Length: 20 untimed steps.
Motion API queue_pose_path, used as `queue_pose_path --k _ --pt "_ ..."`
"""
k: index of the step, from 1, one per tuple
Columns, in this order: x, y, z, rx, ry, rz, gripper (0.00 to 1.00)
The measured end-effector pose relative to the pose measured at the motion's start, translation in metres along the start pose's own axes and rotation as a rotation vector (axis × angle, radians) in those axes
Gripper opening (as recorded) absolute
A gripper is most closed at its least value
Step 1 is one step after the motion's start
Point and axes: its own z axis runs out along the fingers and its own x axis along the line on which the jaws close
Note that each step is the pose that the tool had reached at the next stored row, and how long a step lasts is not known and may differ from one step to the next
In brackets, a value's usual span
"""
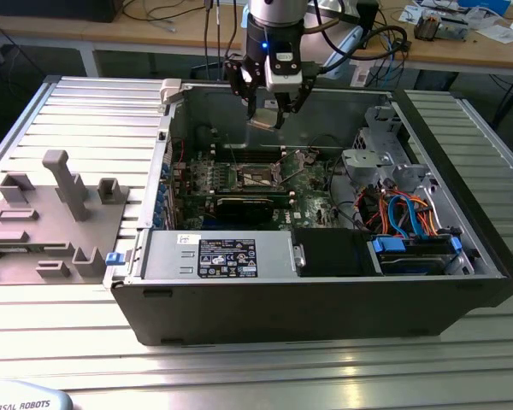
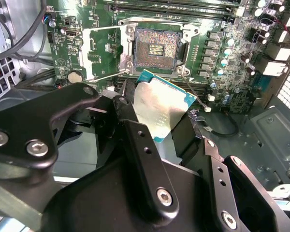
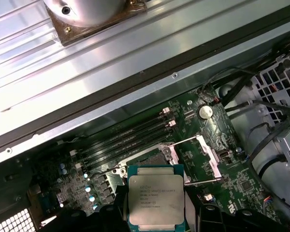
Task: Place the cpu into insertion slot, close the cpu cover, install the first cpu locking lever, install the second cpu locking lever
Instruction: 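Place the cpu into insertion slot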
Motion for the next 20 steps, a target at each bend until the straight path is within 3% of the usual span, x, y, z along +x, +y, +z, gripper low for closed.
queue_pose_path --k 20 --pt "0.0000 0.0000 0.0005 -0.0003 -0.0019 0.021 0.55"
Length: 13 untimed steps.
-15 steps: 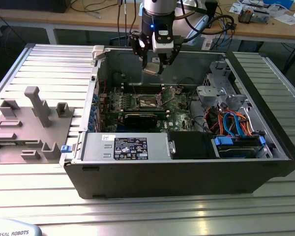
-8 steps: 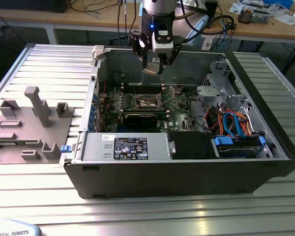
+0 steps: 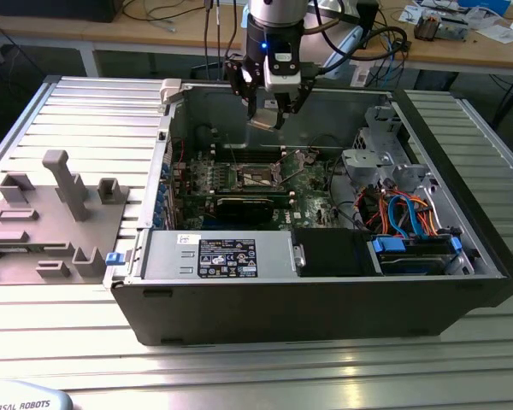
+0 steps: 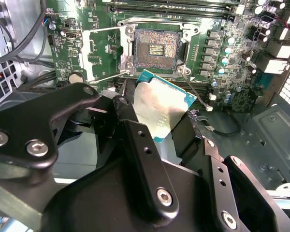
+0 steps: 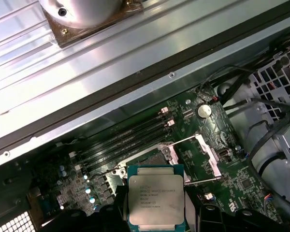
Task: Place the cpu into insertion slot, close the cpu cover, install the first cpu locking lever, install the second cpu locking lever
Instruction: 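Place the cpu into insertion slot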
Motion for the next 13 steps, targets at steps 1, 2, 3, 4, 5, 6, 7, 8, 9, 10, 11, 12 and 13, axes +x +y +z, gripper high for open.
queue_pose_path --k 1,2,3,4,5,6,7,8,9,10,11,12,13 --pt "0.0000 0.0000 0.0000 0.0000 -0.0001 0.001 0.55" --pt "0.0000 0.0000 0.0001 -0.0001 -0.0002 0.002 0.55" --pt "0.0000 0.0000 0.0001 -0.0001 -0.0002 0.003 0.55" --pt "0.0000 0.0000 0.0001 -0.0001 -0.0003 0.004 0.55" --pt "0.0000 0.0000 0.0001 -0.0001 -0.0004 0.004 0.55" --pt "0.0000 0.0000 0.0001 -0.0001 -0.0004 0.005 0.55" --pt "0.0000 0.0000 0.0001 -0.0001 -0.0005 0.006 0.55" --pt "0.0000 0.0000 0.0002 -0.0002 -0.0006 0.007 0.55" --pt "0.0000 0.0000 0.0002 -0.0002 -0.0007 0.008 0.55" --pt "0.0000 0.0000 0.0002 -0.0002 -0.0008 0.009 0.55" --pt "0.0000 0.0000 0.0002 -0.0002 -0.0009 0.010 0.55" --pt "0.0000 0.0000 0.0003 -0.0003 -0.0009 0.011 0.55" --pt "0.0000 0.0000 0.0003 -0.0003 -0.0011 0.012 0.55"
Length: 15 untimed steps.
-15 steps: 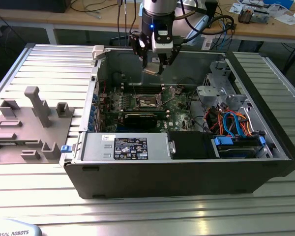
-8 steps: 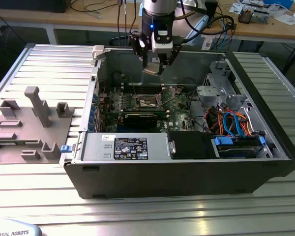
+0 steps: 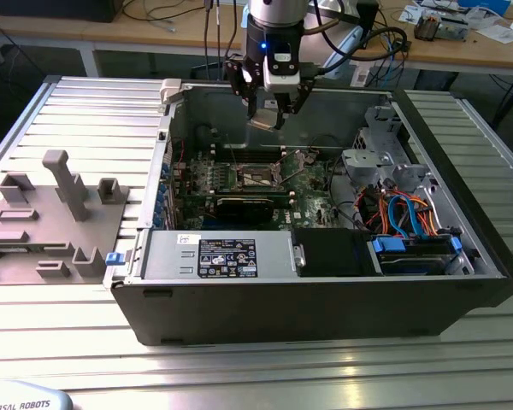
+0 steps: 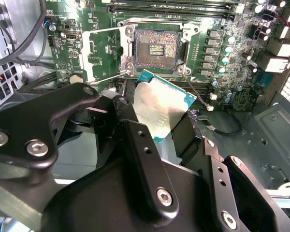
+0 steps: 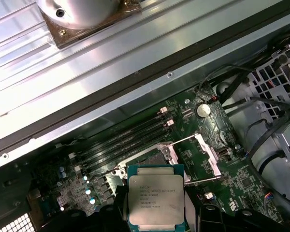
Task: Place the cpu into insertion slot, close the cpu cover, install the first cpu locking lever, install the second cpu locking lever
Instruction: 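Place the cpu into insertion slot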
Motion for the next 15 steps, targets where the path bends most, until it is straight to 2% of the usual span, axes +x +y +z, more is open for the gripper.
queue_pose_path --k 15 --pt "0.0000 -0.0001 0.0005 -0.0003 -0.0012 0.013 0.55"
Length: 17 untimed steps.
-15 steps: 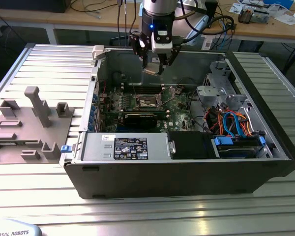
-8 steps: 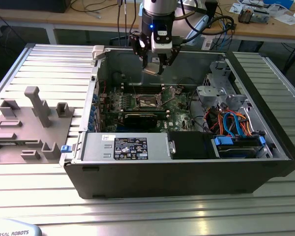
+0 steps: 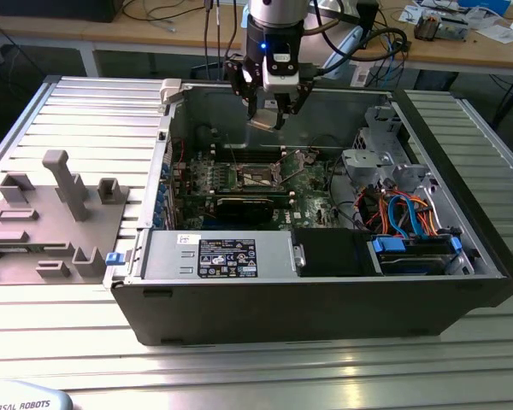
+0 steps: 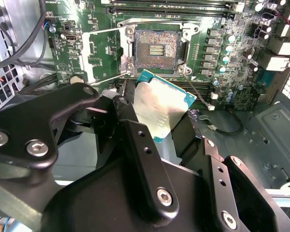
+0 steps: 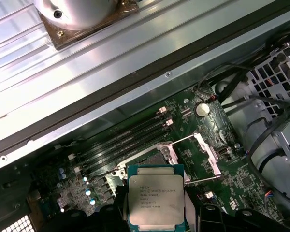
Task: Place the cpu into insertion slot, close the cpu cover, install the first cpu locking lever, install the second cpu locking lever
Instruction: 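Place the cpu into insertion slot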
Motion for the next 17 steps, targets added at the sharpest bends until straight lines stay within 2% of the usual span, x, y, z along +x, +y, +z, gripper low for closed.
queue_pose_path --k 17 --pt "0.0000 0.0000 0.0003 -0.0002 -0.0011 0.012 0.55"
